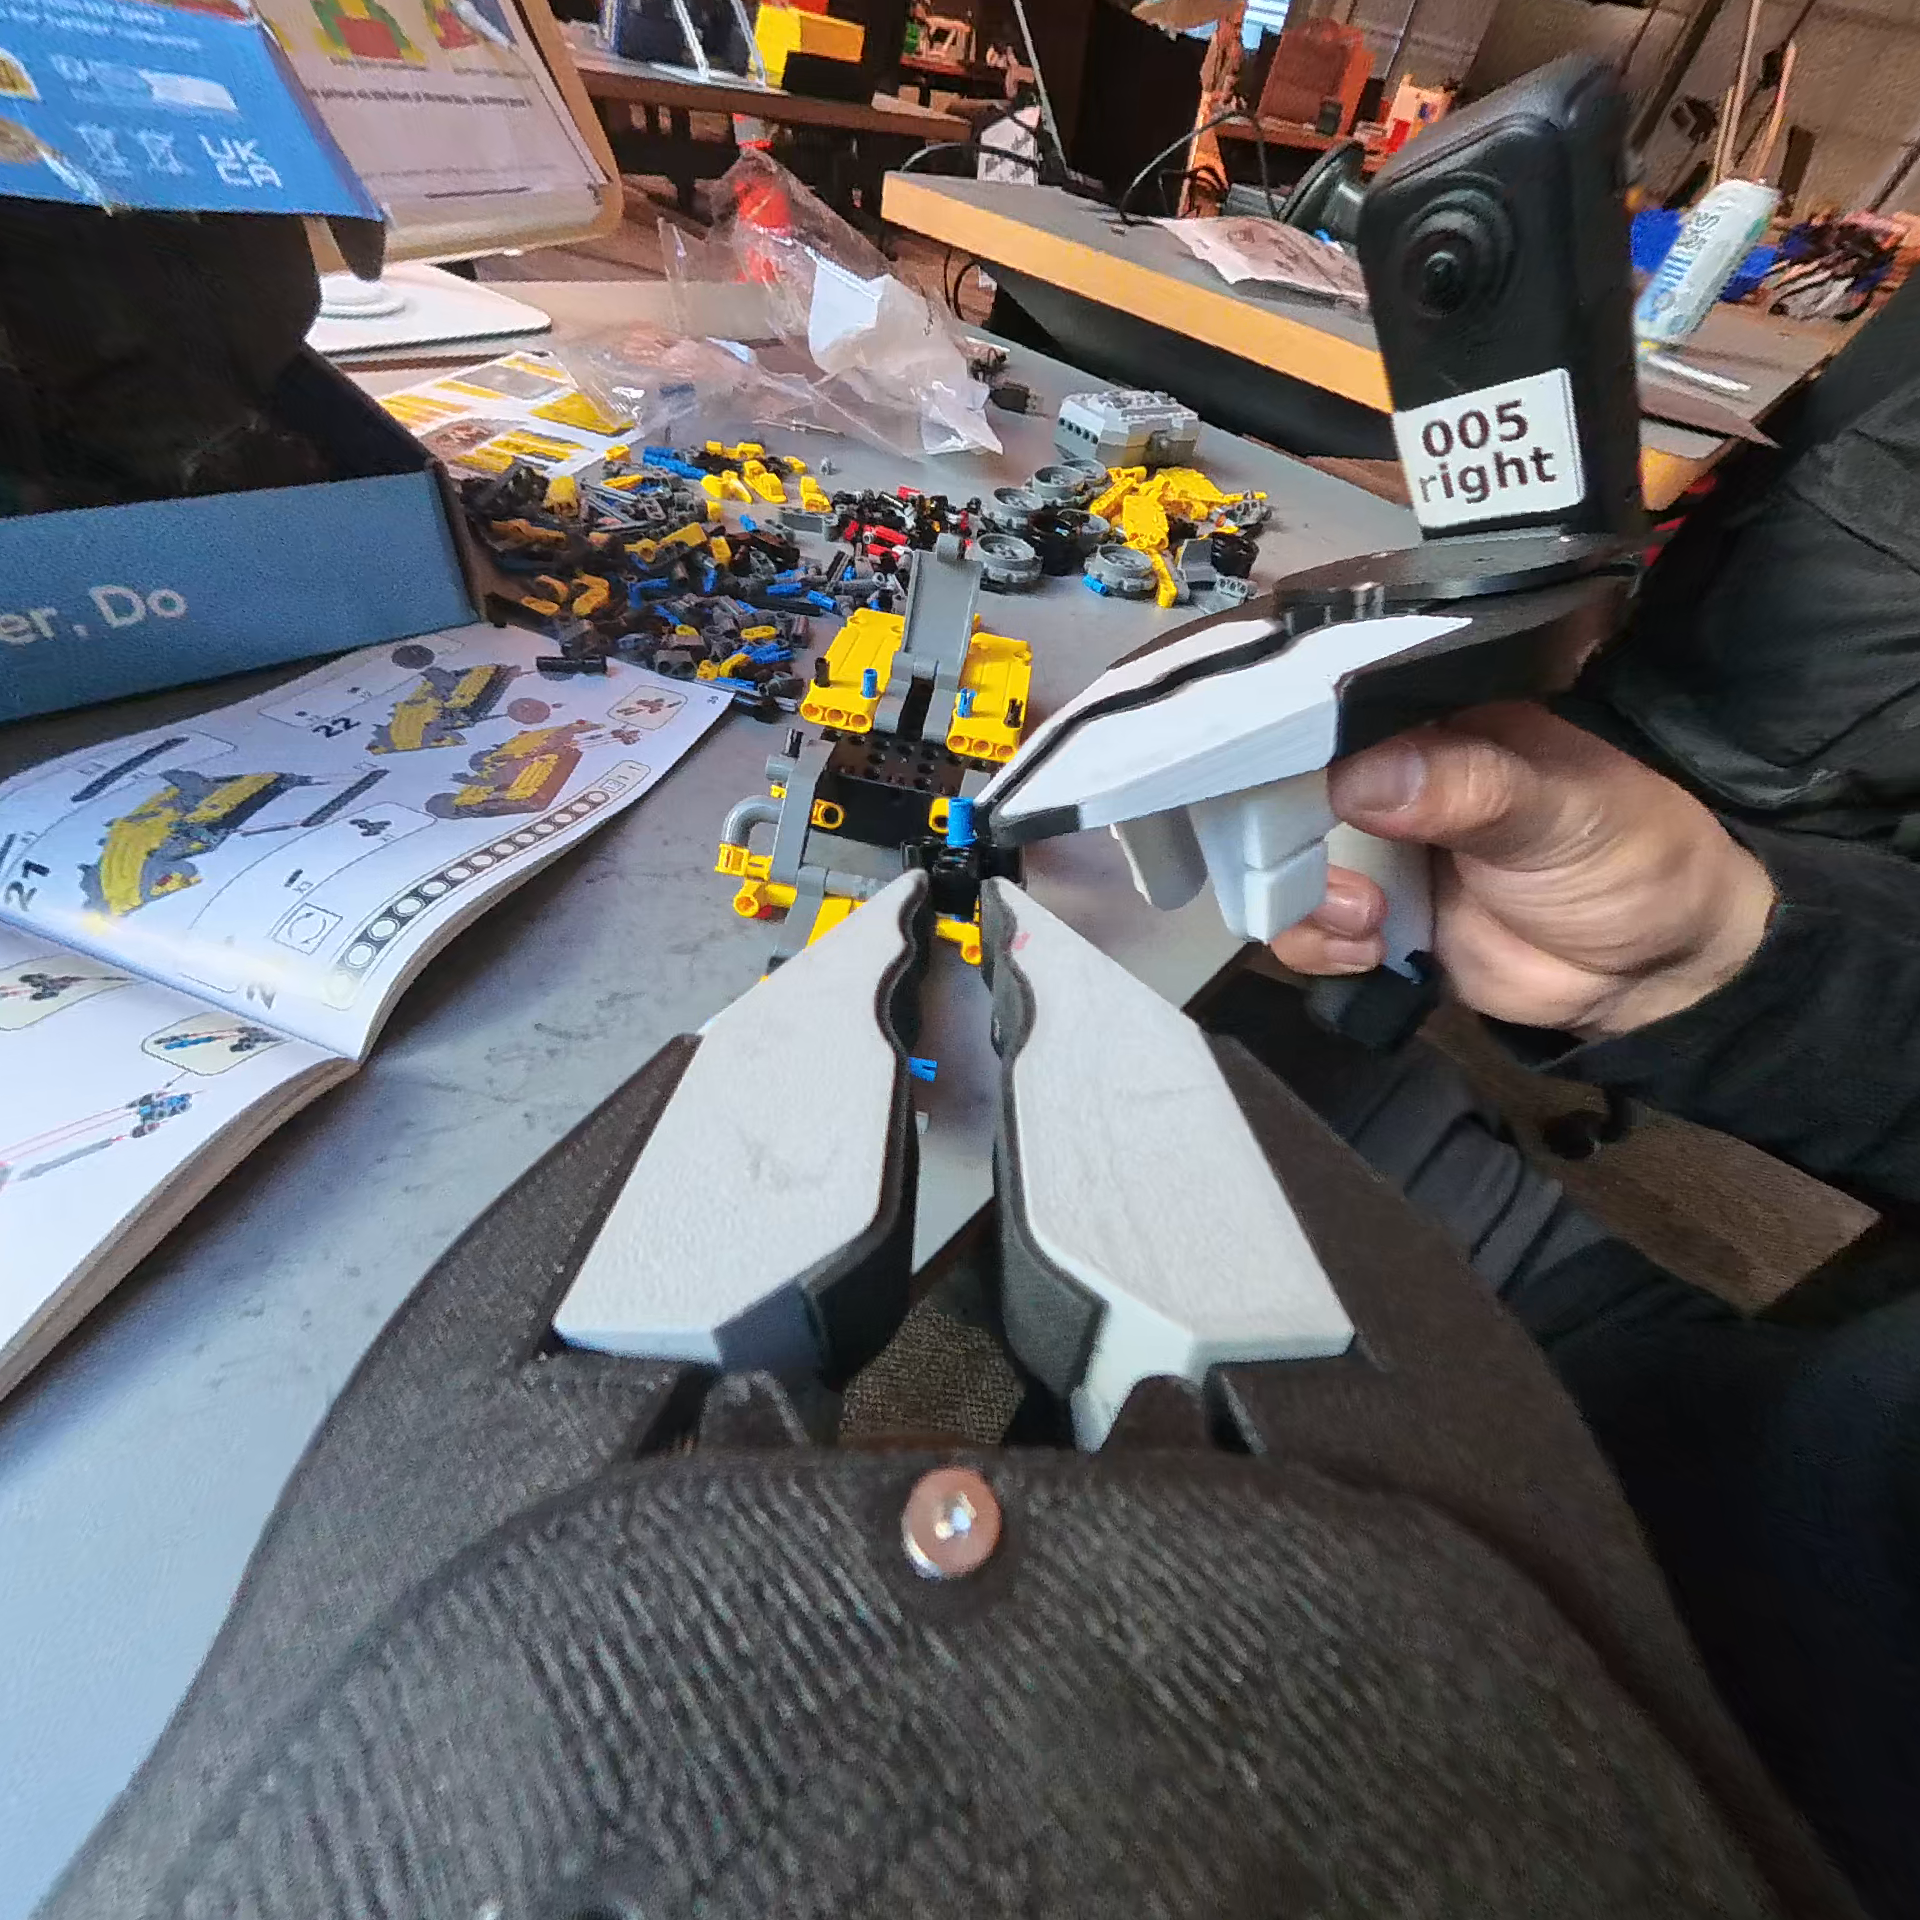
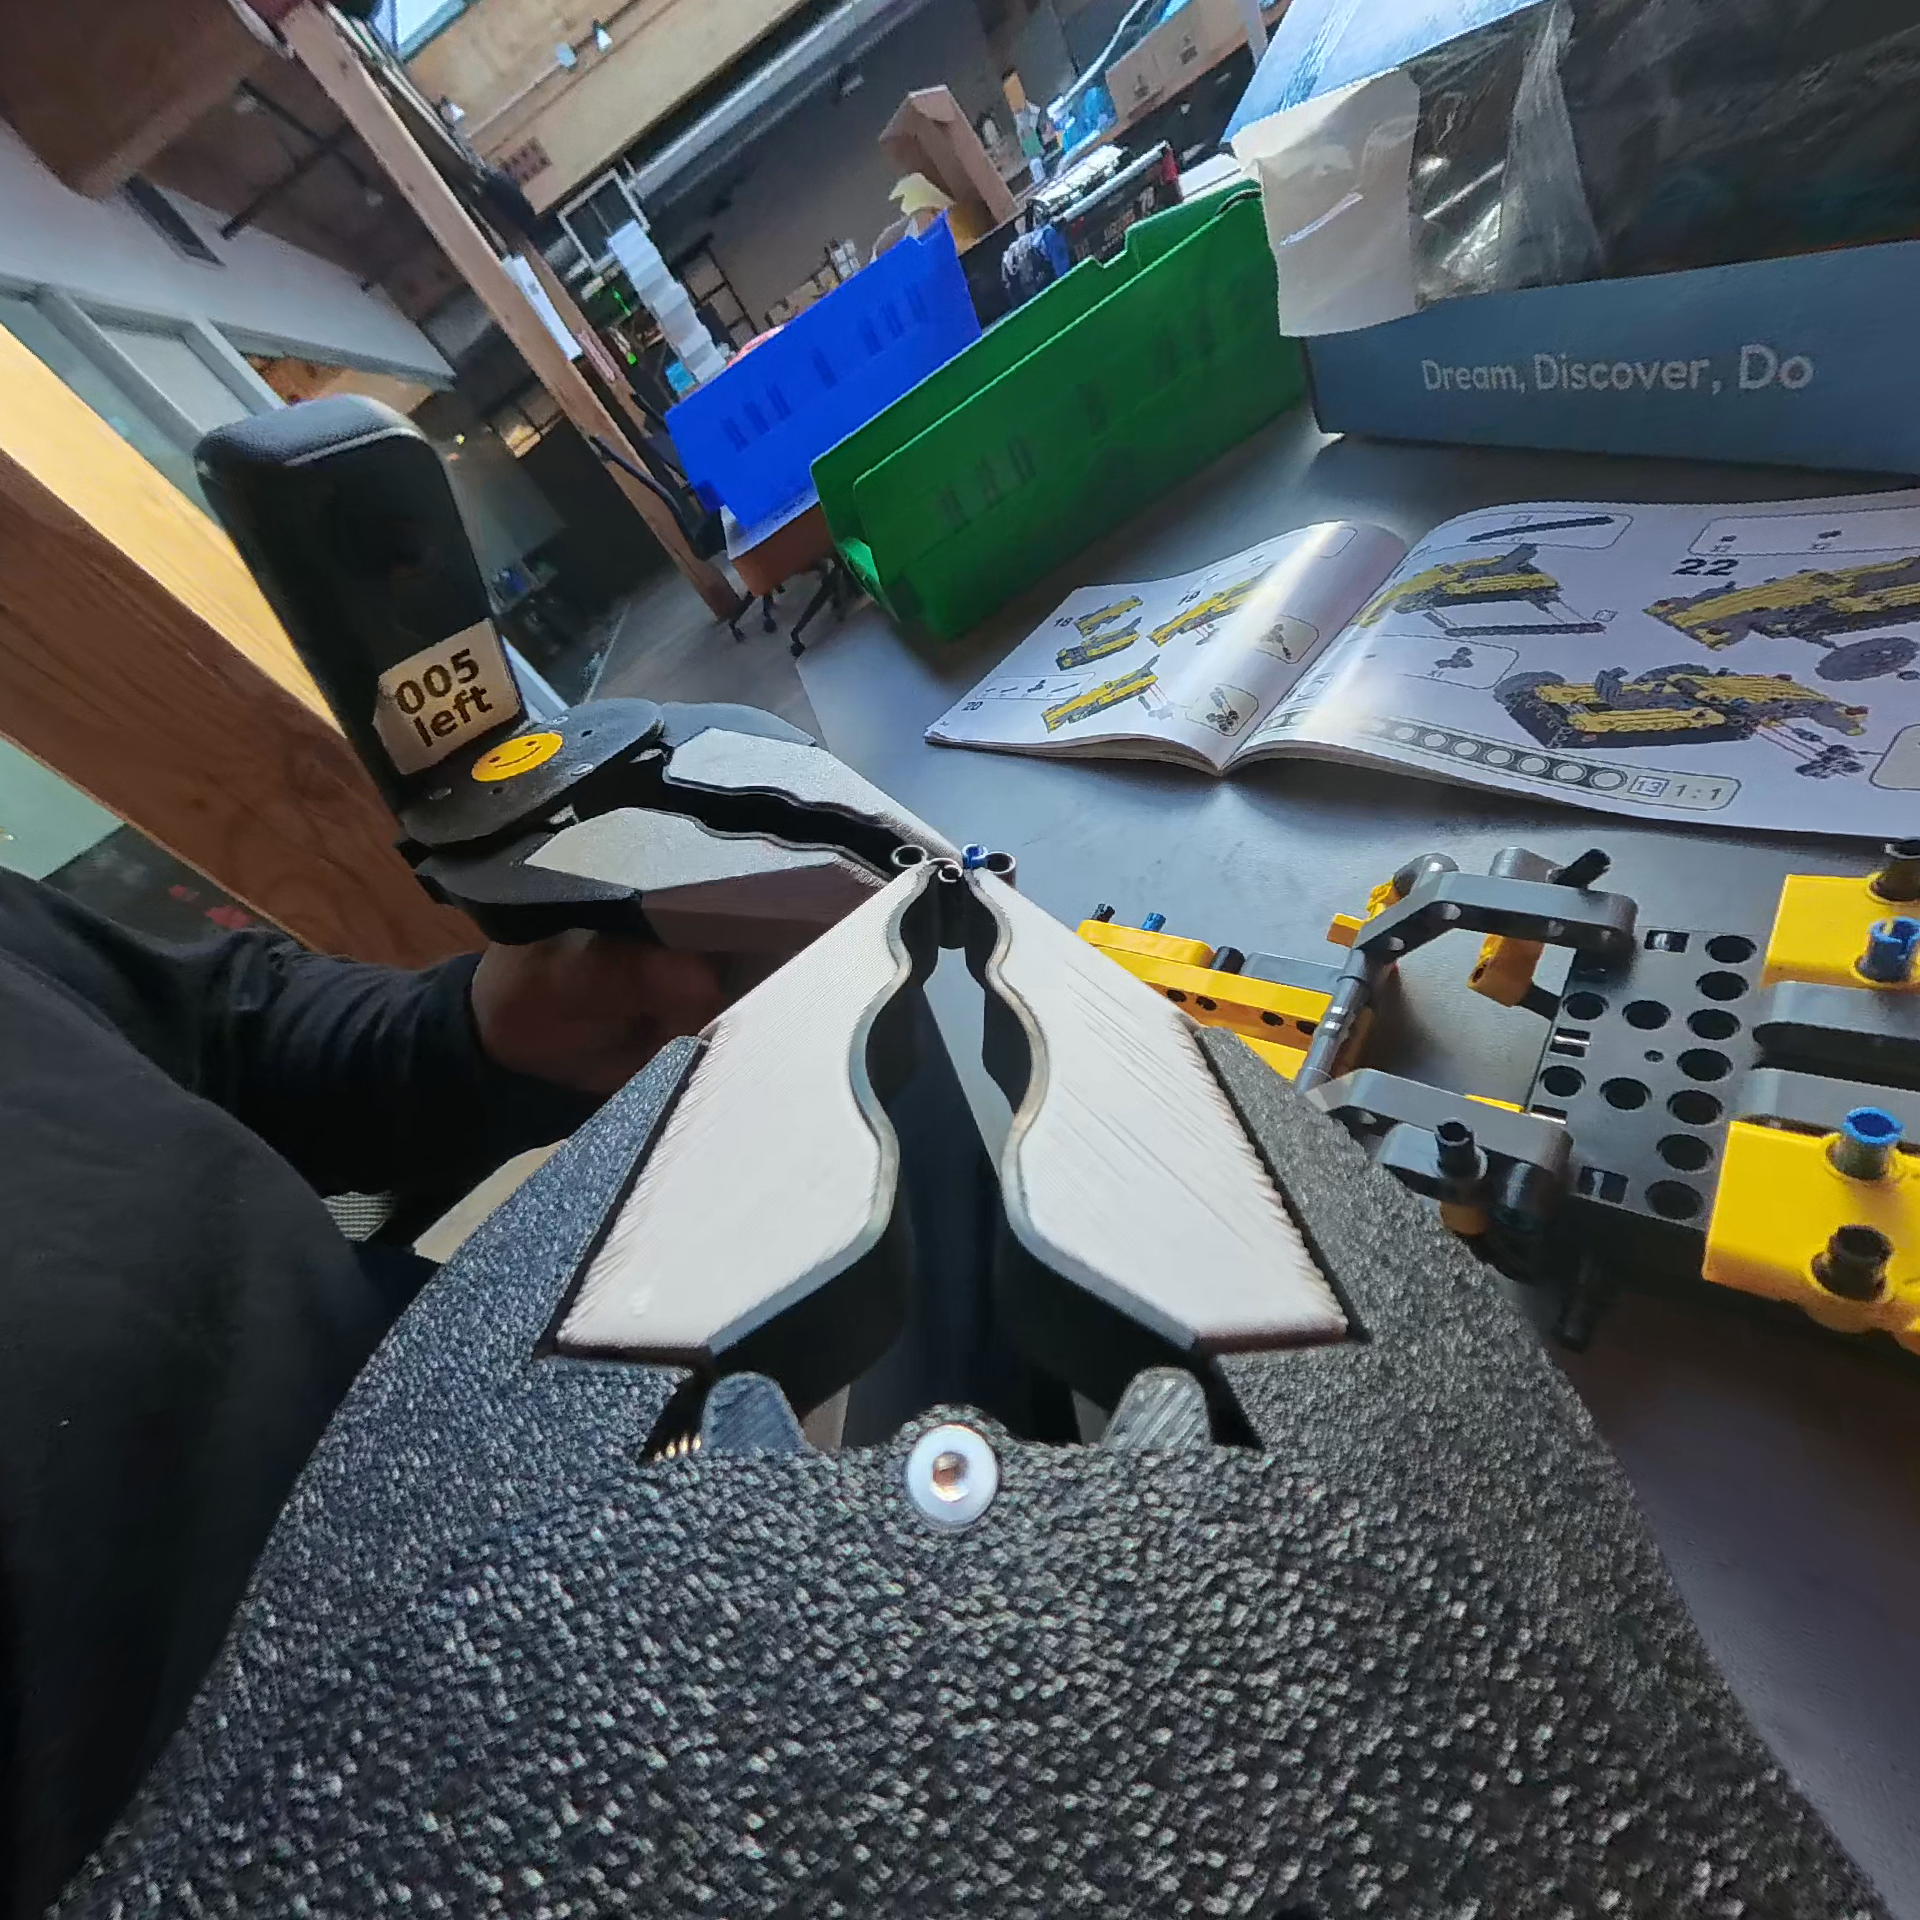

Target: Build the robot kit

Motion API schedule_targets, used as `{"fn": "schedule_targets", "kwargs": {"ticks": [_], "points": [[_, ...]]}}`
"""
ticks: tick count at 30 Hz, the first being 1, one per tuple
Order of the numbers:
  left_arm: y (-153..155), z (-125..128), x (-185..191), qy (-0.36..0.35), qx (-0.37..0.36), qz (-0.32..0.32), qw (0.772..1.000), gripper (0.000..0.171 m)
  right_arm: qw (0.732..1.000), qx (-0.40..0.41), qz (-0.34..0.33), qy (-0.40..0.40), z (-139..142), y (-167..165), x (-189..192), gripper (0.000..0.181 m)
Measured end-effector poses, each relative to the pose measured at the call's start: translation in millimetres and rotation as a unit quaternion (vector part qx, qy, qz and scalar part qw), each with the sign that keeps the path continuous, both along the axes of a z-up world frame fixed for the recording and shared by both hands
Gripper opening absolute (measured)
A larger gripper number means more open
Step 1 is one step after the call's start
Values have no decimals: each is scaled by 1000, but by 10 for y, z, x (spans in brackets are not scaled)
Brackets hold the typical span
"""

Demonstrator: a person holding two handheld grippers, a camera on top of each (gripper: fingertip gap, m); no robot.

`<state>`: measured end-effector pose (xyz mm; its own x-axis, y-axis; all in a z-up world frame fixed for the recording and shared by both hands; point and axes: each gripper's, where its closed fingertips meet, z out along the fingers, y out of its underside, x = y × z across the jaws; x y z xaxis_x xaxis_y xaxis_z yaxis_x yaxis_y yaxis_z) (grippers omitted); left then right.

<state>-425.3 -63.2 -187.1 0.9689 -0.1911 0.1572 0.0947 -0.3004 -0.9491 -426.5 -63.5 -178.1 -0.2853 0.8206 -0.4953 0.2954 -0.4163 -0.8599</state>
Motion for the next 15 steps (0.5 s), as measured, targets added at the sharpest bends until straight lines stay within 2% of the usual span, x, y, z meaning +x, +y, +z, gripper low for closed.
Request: {"fn": "schedule_targets", "kwargs": {"ticks": [3, 8, 11, 15], "points": [[-8, -24, 1, 19, -8, -4, 1000, 4, 1000, 2, -2, -5, -38, 0, -5, 3], [-1, -56, 20, 123, 3, 4, 992, 4, 998, -47, -33, 23, -13, 36, 18, 2], [9, 1, 41, 83, 25, 8, 996, 4, 997, -64, -34, 26, 28, 44, 22, 2], [12, -13, 41, 22, 18, 9, 1000, 4, 998, -37, -43, 19, -2, 44, 38, 3]]}}
